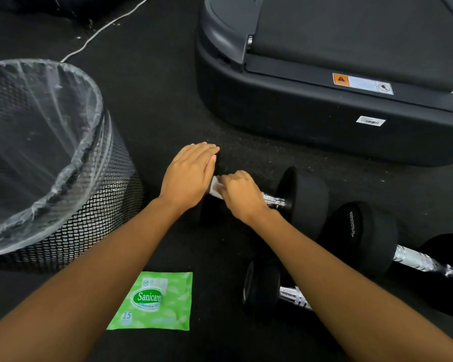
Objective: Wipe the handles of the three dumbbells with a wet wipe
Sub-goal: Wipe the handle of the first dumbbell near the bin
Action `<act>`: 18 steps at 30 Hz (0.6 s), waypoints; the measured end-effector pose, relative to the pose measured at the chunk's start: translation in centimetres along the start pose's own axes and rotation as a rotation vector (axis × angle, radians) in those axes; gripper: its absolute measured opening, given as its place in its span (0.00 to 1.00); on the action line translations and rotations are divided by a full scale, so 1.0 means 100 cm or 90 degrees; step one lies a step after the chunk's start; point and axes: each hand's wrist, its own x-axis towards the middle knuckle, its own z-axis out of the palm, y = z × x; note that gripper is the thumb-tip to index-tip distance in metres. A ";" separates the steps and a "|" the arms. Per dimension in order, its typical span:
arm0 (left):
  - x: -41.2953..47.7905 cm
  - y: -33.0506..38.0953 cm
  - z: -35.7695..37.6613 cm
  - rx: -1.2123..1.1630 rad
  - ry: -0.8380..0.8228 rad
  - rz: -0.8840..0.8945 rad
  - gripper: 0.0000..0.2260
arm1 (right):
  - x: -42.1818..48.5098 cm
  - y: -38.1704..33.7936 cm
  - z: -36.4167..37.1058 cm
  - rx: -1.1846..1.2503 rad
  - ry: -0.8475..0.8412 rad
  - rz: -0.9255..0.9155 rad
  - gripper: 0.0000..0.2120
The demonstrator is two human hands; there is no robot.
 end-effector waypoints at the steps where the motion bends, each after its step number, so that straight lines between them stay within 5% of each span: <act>1: 0.000 0.000 0.000 -0.001 -0.001 -0.003 0.20 | -0.006 -0.003 0.000 0.003 0.028 -0.001 0.08; 8: -0.002 0.000 0.001 -0.013 0.020 0.010 0.21 | -0.031 0.003 0.003 0.057 0.092 0.121 0.14; 14: 0.000 0.001 0.000 -0.004 0.015 0.011 0.21 | -0.001 -0.006 0.000 0.090 -0.046 0.132 0.09; 18: 0.000 0.000 -0.001 -0.002 0.011 0.012 0.21 | -0.018 -0.001 -0.005 0.128 -0.025 0.090 0.17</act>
